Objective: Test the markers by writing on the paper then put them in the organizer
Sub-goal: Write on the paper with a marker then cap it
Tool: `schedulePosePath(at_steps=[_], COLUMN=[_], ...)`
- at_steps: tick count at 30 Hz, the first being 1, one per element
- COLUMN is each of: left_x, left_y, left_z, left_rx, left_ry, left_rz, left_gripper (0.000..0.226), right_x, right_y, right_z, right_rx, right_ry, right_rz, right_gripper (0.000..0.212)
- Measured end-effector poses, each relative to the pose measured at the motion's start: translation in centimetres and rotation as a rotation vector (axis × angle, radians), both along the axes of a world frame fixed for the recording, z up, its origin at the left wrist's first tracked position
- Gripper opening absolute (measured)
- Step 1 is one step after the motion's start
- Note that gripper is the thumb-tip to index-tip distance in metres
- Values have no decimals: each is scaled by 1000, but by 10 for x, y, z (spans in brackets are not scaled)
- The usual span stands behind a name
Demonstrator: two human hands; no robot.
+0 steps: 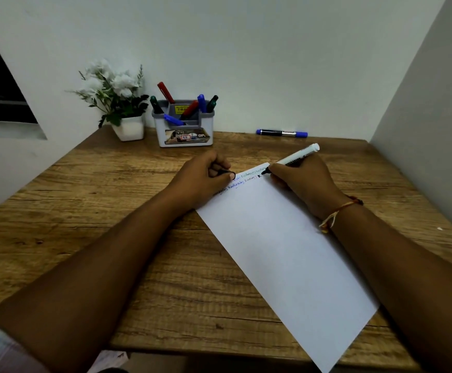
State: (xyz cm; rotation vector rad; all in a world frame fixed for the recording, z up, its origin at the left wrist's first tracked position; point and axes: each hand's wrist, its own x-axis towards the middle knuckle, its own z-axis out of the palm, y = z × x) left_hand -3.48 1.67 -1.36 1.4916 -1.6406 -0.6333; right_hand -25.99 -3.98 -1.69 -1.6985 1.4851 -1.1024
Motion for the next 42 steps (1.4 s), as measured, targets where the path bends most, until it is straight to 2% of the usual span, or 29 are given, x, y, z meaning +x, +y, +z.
schedulePosePath(at_steps=[11, 26, 36, 42], left_x=[-2, -1, 0, 0], left_y=[2, 0, 0, 0], left_z=[0, -1, 0, 0], left_rx=[-5, -8, 4, -3], left_ry=[15, 3, 17, 2], left_rz=[-3, 1, -4, 0], left_gripper=[19, 20, 18, 19], right_x=[0, -1, -1, -1], right_y=[0, -3, -1, -2], right_z=[-1, -1, 0, 1], right_rx=[-2, 17, 3, 15], right_ry=[8, -34, 9, 11], right_rz=[21, -14, -25, -61], right_gripper=[23, 36, 21, 29])
